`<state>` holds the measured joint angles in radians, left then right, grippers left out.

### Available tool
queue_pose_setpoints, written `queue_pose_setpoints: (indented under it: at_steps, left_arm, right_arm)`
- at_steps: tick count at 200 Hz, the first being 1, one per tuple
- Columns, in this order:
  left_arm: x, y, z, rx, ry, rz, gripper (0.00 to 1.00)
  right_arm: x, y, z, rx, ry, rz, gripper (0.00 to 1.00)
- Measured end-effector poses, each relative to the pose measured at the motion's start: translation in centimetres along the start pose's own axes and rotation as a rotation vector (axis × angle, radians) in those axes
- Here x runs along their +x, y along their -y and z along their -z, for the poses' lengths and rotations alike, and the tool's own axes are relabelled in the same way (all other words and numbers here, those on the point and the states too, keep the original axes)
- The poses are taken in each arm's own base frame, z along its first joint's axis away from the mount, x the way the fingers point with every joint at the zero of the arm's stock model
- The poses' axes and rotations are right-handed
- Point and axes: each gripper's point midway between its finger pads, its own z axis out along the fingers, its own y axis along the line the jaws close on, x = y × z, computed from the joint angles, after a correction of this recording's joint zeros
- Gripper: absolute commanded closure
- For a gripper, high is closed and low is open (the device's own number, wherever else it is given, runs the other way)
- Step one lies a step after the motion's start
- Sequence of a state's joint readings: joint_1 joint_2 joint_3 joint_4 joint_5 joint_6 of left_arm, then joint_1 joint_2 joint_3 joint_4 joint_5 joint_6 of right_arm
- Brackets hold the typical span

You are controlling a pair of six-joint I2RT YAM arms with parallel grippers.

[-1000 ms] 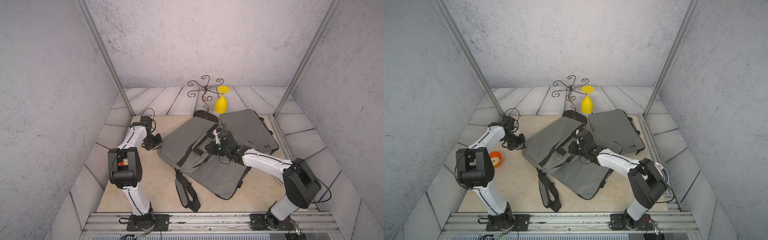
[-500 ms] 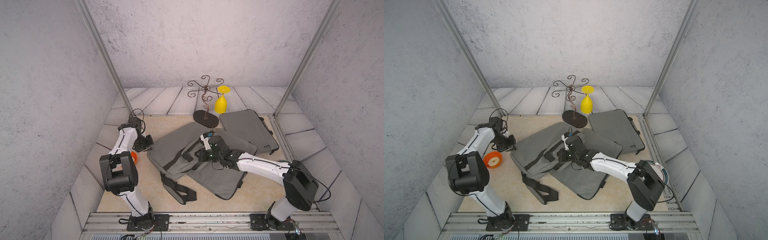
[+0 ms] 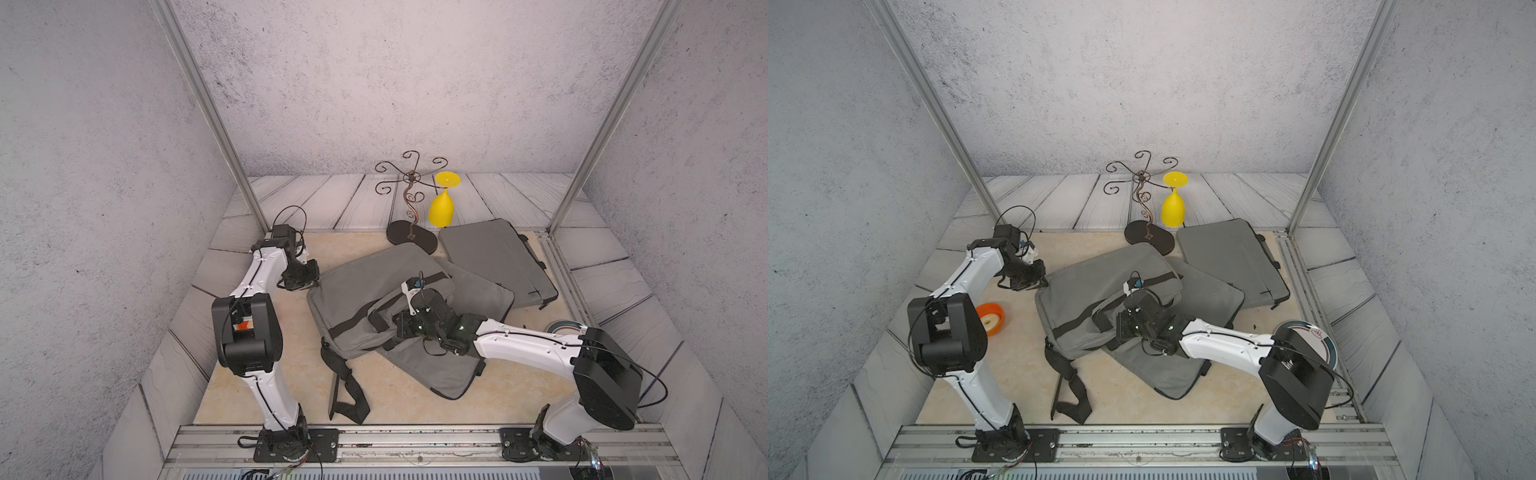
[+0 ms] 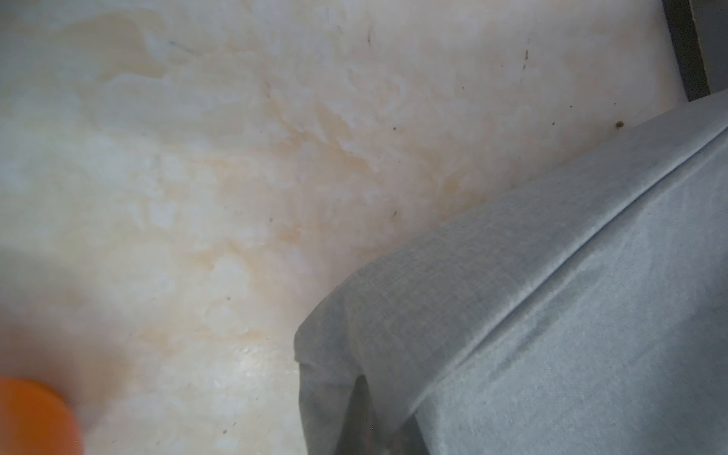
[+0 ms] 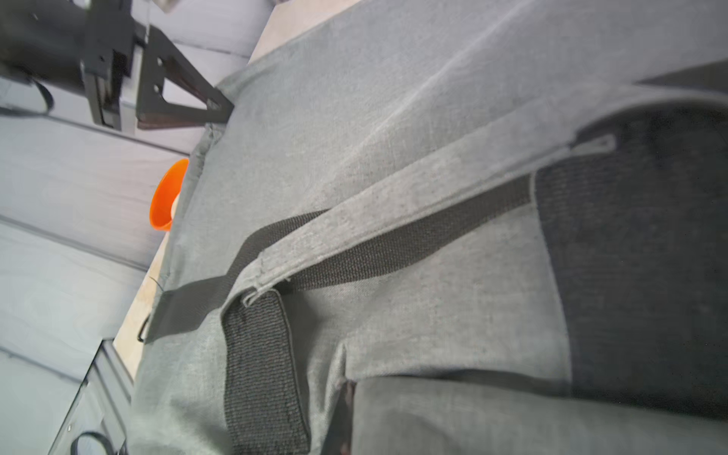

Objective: Open the zippered laptop bag and take out the laptop
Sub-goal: Adjust the zippered laptop bag.

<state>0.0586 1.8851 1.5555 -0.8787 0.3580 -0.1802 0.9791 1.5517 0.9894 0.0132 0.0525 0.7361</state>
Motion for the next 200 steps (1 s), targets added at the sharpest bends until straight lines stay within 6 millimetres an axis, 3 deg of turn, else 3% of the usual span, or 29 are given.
queue_pose_setpoints:
  at_steps: [18, 30, 45, 56, 97, 128, 155, 174, 200]
  left_arm:
    - [-0.1, 1.0, -1.6, 0.031, -0.020, -0.017, 0.99]
    - [-0.5, 1.6, -2.6, 0.047, -0.014, -0.035, 0.95]
    - [-0.8, 2.4, -3.4, 0.067, -0.008, -0.055, 0.88]
    - [-1.0, 2.9, -3.9, 0.078, -0.008, -0.068, 0.82]
    - [-1.5, 4.3, -3.8, 0.115, 0.003, -0.098, 0.60]
    - [-0.7, 4.5, -3.4, 0.101, -0.031, -0.106, 0.50]
    - [0.2, 4.3, -2.2, 0.075, -0.051, -0.098, 0.45]
    - [0.2, 5.0, 0.0, 0.082, -0.016, -0.105, 0.44]
    - [0.7, 6.0, 3.2, 0.102, 0.044, -0.117, 0.44]
  right_arm:
    - [0.2, 0.7, 0.5, 0.022, 0.018, -0.023, 0.84]
    - [0.7, 0.7, 0.6, 0.022, 0.012, -0.038, 0.80]
    - [1.5, 0.8, 0.5, 0.022, 0.003, -0.051, 0.67]
    - [2.1, 0.8, 0.5, 0.024, -0.001, -0.072, 0.66]
    - [2.1, 0.4, 1.4, 0.008, 0.015, -0.090, 0.48]
    - [0.5, -0.6, 4.1, -0.024, 0.055, -0.026, 0.36]
    - [-1.0, -1.6, 7.3, -0.048, 0.088, 0.100, 0.31]
    - [-1.9, -2.7, 9.0, -0.070, 0.100, 0.225, 0.29]
    - [-0.9, -2.6, 9.9, -0.072, 0.045, 0.424, 0.27]
